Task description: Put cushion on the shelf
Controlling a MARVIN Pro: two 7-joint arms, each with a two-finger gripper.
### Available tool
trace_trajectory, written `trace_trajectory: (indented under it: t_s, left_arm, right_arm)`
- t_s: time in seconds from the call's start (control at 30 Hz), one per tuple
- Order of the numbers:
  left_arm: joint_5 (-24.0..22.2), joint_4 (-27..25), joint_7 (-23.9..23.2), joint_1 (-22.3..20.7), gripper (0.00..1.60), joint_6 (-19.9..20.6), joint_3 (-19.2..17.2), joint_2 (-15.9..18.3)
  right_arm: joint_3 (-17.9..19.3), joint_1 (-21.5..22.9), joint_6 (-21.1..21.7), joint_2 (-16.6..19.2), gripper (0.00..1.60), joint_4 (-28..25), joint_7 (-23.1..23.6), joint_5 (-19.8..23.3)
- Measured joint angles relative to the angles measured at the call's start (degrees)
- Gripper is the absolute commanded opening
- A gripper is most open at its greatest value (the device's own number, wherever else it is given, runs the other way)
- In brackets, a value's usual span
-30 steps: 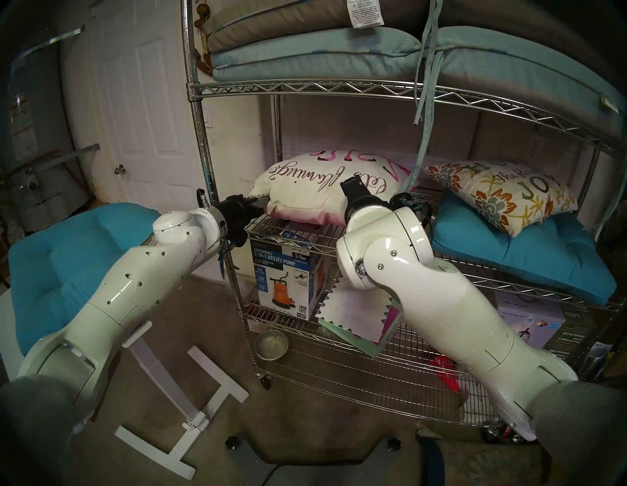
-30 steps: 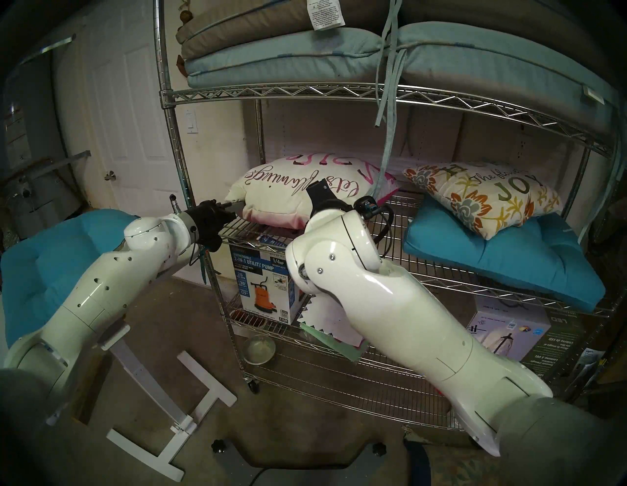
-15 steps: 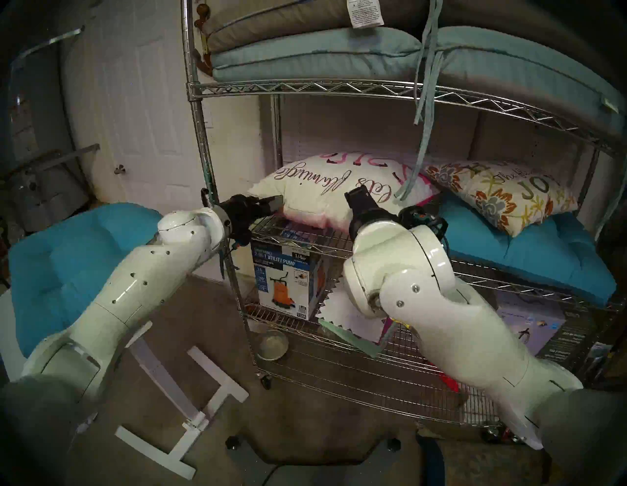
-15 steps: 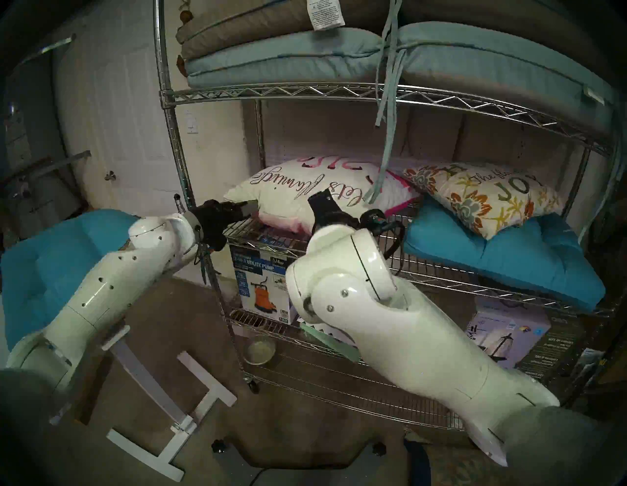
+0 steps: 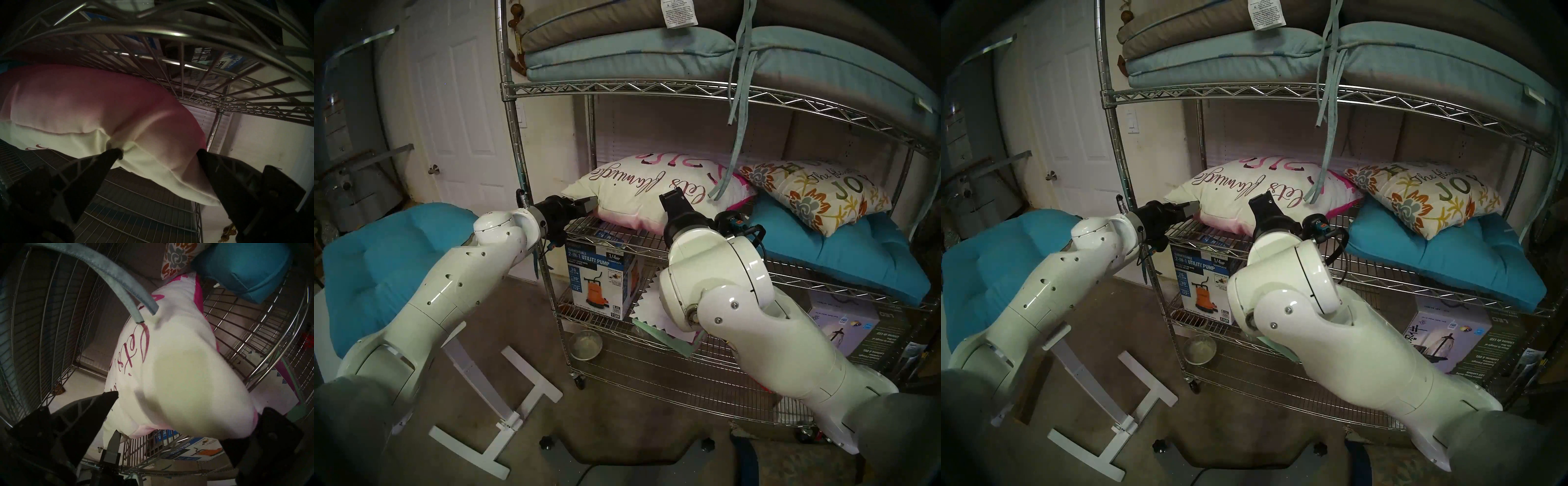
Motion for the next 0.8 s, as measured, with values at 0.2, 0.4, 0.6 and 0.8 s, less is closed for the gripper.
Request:
trace_trajectory:
  t_s: [0.2, 0.4, 0.6, 0.8]
  left_arm:
    - [-1.17, -4.15, -1.54, 2.47, 1.60, -1.31, -1.05, 1.81]
    - [-2.07, -8.05, -2.80, 5.01, 1.60, -1.95, -2.26, 3.82]
    - [-2.80, -11.23, -4.07, 7.82, 1.60, -1.85, -3.41, 5.75]
    - [-3.15, -12.40, -5.00, 9.53, 1.60, -1.76, -3.99, 6.84]
  right_arm:
    - [0.27, -0.11, 0.01, -0.02, 1.60, -0.04, 0.09, -0.05]
    - [0.37, -0.17, 0.30, -0.18, 1.60, 0.13, 0.00, -0.05]
    - [0.37, -0.14, 0.69, -0.69, 1.60, 0.59, -0.30, -0.05]
    - [0.36, -0.11, 1.01, -1.25, 1.60, 0.99, -0.61, -0.15]
